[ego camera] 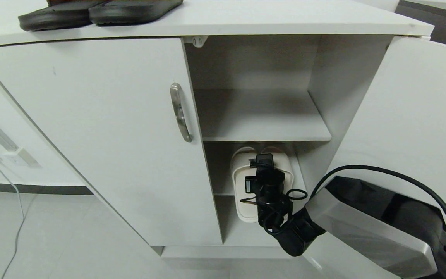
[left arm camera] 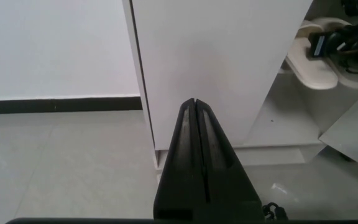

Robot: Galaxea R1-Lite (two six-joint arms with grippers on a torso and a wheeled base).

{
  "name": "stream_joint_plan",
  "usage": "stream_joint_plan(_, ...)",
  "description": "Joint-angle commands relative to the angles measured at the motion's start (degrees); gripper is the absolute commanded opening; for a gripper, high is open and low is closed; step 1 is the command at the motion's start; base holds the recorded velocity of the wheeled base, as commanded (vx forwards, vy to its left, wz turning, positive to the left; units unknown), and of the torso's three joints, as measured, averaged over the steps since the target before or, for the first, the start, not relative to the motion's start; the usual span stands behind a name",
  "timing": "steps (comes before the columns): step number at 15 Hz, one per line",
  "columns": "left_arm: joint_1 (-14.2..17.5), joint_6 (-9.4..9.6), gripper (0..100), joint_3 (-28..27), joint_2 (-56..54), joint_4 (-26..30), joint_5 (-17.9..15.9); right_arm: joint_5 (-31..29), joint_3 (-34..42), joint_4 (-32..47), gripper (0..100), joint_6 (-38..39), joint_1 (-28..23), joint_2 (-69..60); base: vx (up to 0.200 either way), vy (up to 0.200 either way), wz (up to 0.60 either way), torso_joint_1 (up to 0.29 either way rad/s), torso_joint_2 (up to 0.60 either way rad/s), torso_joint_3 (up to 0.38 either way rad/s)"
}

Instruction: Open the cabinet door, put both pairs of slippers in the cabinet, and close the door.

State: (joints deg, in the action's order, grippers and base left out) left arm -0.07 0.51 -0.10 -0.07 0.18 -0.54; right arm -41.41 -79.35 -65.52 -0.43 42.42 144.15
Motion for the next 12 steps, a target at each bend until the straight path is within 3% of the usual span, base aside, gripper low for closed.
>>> stream_joint_plan(1, 0.0, 0.1, 0, 0.0, 0.1, 0.0, 0.0, 0.2, -6.2, 3.6, 0, 0.3, -0.9, 1.9, 0.0, 0.0, 0.0, 0.0, 0.0, 0.0)
stream_joint_plan(6, 0.0, 0.19, 0, 0.0, 0.1, 0.0, 0.0, 0.2, -16.5, 11.6, 0, 1.2, -3.9, 4.9, 0.0, 0.0, 0.0, 0.0, 0.0, 0.0)
stream_joint_plan(12, 0.0, 0.1, 0, 0.0, 0.1, 0.0, 0.0, 0.1, -20.5, 17.4, 0, 4.4, -4.6, 6.6, 0.0, 0.0, 0.0, 0.0, 0.0, 0.0)
